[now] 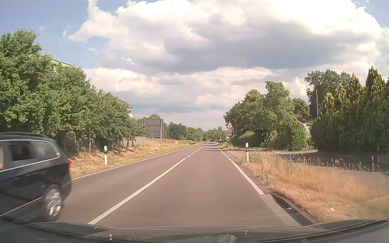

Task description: Follow the waypoints while adhering to traffic rules and regulations

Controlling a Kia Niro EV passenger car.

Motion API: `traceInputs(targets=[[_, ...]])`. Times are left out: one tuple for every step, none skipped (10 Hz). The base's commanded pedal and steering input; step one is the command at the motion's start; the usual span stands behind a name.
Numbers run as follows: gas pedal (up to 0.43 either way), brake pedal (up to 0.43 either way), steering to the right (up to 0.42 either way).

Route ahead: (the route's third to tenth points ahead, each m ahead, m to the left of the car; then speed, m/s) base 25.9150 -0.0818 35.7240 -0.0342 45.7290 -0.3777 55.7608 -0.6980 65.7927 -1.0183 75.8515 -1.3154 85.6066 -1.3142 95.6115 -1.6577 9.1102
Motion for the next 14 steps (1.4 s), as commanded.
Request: traceInputs(targets=[[0.197,0.0,0.007],[0.197,0.0,0.008],[0.189,0.0,0.009],[0.189,0.0,0.01],[0.177,0.0,0.011],[0.177,0.0,0.012],[0.177,0.0,0.012],[0.177,0.0,0.012],[0.177,0.0,0.012],[0.177,0.0,0.012],[0.169,0.0,0.012],[0.169,0.0,0.012],[0.169,0.0,0.011],[0.169,0.0,0.01]])
